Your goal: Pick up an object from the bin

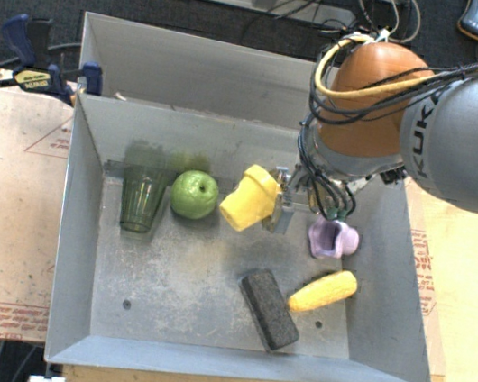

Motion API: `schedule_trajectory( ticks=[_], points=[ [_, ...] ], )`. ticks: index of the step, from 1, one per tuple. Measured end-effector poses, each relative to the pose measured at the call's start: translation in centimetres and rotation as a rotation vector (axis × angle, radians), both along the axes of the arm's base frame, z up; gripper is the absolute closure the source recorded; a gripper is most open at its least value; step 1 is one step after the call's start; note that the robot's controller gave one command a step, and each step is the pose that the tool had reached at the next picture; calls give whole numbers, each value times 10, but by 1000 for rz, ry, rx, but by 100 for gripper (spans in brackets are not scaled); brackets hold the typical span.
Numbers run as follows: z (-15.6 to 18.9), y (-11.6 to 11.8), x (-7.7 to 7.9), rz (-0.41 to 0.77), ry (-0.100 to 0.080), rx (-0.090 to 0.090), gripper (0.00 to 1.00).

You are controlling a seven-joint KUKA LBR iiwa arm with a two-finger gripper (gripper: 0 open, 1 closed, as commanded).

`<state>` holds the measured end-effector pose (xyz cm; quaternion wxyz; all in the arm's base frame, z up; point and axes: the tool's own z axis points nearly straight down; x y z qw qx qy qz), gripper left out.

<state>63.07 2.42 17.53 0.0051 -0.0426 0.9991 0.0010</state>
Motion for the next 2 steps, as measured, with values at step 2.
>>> schedule_trajectory(
  ticks=[2],
  points=[
    [140, 3, 9, 13, -5, 0, 100]
  ],
)
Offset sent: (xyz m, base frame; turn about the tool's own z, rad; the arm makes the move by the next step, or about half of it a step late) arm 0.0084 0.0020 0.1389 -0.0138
